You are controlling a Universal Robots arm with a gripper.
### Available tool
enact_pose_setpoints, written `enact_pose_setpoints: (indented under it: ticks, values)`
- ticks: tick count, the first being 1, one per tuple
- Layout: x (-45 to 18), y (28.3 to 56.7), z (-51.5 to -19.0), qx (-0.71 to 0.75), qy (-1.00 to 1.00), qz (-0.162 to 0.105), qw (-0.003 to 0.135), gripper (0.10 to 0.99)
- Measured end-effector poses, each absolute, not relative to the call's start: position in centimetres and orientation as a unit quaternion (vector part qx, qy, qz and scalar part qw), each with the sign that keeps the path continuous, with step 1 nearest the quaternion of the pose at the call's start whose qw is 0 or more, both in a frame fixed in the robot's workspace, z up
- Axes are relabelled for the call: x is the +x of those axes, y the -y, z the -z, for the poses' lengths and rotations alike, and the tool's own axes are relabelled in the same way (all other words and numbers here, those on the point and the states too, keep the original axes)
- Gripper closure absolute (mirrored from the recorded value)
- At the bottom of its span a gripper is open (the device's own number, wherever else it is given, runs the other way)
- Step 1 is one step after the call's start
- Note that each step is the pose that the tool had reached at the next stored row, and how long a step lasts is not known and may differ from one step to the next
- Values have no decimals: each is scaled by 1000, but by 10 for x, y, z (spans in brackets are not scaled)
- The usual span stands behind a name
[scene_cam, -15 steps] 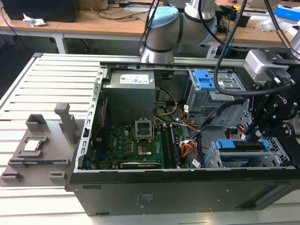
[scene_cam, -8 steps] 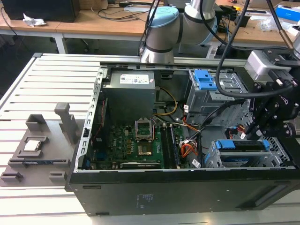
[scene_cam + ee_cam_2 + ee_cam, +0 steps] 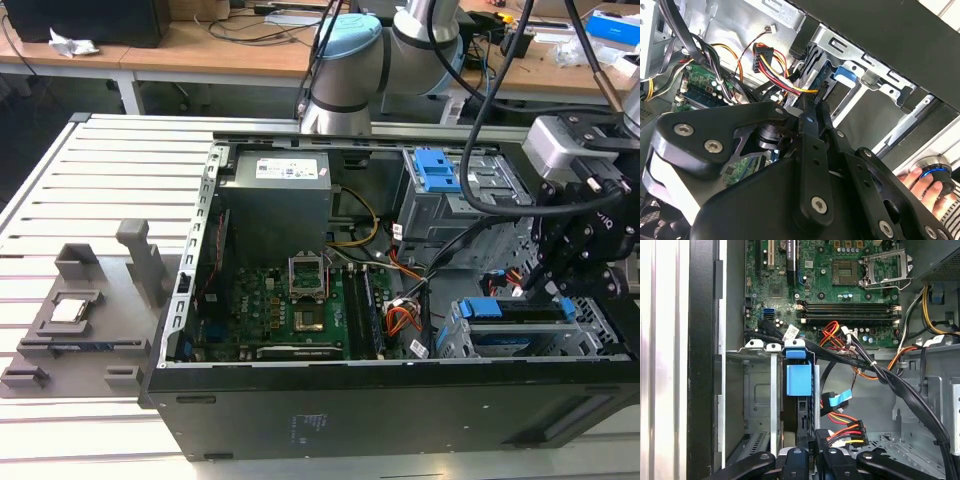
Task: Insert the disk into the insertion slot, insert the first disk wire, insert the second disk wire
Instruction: 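Insert the first disk wire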
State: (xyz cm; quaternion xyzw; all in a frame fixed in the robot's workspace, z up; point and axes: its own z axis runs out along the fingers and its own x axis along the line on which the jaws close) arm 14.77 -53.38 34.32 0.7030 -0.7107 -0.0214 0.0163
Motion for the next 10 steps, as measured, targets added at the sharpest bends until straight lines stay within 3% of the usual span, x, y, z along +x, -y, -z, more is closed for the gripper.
enact_pose_setpoints:
  ticks: [10]
  values:
    - [148, 534, -341, 703, 711, 21, 16, 910]
